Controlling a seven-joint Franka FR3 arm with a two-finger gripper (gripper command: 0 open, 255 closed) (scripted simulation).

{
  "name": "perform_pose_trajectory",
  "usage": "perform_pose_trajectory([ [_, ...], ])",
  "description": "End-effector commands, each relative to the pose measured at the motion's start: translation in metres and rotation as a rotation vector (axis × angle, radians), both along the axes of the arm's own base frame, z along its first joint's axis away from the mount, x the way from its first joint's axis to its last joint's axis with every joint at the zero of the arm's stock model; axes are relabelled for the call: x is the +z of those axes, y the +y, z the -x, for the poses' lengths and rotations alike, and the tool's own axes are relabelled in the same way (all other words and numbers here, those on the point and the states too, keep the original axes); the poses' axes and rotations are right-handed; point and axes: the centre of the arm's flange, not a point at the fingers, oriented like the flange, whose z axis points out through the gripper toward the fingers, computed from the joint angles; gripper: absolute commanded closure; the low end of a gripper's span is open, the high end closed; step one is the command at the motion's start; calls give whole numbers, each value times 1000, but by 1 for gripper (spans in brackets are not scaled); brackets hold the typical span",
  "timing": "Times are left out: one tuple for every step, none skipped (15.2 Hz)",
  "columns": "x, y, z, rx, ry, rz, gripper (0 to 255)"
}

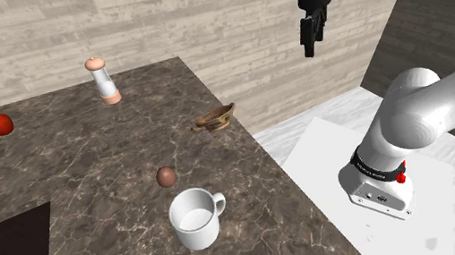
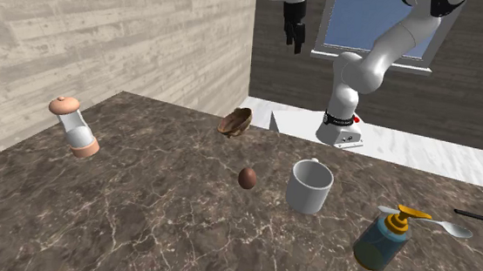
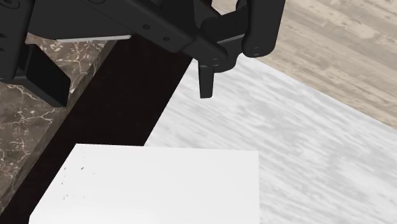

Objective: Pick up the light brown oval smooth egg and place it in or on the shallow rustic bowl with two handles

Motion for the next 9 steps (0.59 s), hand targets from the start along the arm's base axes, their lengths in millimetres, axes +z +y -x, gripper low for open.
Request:
perform_pose_trajectory([
  [0,0,0,0,0,0,0],
  [-5,12,-3,-1,-7,1,0],
  [-10,23,-6,-2,-14,2,0],
  [-15,35,-9,-3,-21,3,0],
  [-20,46,-12,-4,-28,4,0],
  [-25,58,-15,-5,-35,5,0],
  [-30,69,-18,-6,-42,6,0],
  [-35,81,-21,-8,-48,7,0],
  [-40,92,-24,-9,-55,8,0],
])
